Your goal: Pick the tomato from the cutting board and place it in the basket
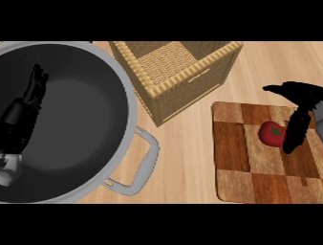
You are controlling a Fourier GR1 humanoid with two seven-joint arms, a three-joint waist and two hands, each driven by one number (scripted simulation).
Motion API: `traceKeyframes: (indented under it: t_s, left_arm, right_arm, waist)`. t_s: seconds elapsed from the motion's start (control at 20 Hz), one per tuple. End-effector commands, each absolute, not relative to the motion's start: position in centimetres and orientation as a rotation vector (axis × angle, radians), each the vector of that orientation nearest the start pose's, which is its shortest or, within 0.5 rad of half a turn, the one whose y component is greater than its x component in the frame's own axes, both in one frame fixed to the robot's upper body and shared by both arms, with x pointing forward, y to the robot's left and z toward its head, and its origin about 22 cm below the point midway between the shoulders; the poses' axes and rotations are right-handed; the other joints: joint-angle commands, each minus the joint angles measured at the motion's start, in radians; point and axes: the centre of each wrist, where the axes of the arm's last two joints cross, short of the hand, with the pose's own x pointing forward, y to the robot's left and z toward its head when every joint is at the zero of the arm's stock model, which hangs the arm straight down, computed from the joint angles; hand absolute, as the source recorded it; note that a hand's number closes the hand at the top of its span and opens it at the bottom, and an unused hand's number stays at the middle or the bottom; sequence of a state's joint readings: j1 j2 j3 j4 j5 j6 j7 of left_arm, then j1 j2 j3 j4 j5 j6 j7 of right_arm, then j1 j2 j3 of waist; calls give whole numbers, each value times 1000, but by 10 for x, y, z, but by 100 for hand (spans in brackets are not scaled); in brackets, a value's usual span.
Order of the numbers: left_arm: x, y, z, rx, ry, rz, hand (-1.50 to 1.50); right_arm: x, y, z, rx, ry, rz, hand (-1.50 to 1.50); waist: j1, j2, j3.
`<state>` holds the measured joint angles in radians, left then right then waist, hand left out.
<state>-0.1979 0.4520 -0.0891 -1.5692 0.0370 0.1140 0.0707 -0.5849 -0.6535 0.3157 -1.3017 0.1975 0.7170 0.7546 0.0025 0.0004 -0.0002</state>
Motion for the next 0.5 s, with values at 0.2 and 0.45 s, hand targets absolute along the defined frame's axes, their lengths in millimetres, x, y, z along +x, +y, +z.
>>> traceKeyframes:
  t_s: [0.2, 0.45]
  left_arm:
    - [272, 279, 68, 295, -1703, -379, 0]
    - [284, 292, 81, 286, -1723, -364, 0]
  right_arm:
    - [346, -270, 124, -641, -627, 1249, -150]
    - [347, -271, 93, -623, -633, 1214, -150]
  waist:
    - [-2, -2, 0]
    - [1, 0, 0]
